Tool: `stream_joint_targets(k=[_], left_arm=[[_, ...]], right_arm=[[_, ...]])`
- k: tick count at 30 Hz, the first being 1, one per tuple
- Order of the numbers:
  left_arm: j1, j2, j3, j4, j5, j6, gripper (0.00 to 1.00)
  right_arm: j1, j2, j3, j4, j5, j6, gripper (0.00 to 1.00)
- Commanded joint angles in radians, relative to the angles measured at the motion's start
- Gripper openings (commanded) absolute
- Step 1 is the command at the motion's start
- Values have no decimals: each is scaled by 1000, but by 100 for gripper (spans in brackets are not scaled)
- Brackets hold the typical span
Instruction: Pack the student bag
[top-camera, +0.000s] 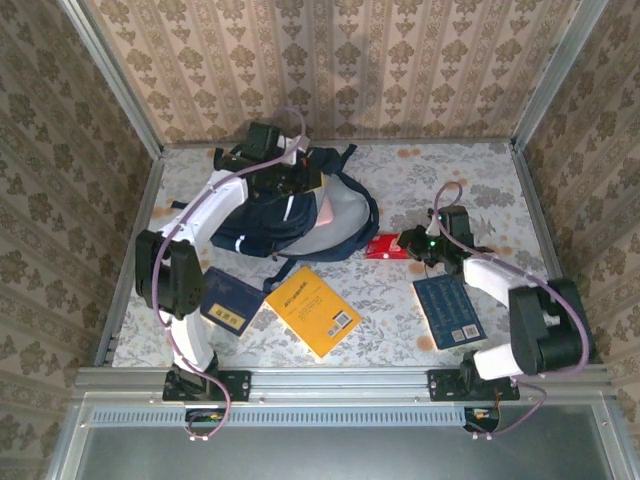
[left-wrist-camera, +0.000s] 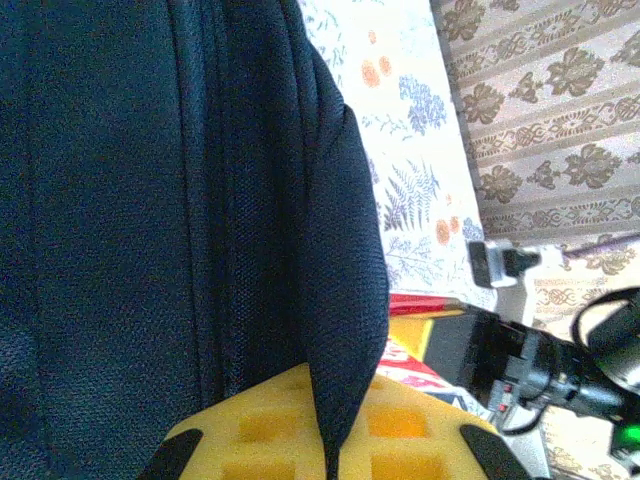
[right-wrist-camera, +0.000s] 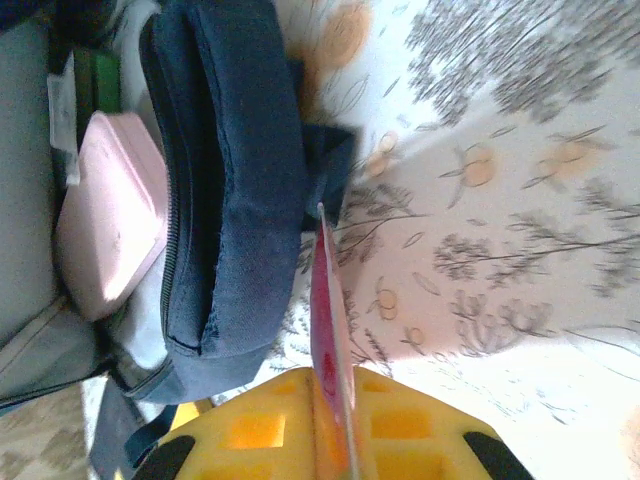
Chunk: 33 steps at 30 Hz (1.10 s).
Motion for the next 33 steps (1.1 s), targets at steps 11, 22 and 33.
stream_joint_targets(k=[11,22,33], left_arm=[[10,-111,355,-330,-197,304,0],[16,-160,268,-214,-114,310,0],[102,-199,157,-46,95,150,0]], right_arm=[[130,-280,212,-248,228,-97,1],[294,-58,304,75,111,135,1],[407,375,566,281,189,323,0]])
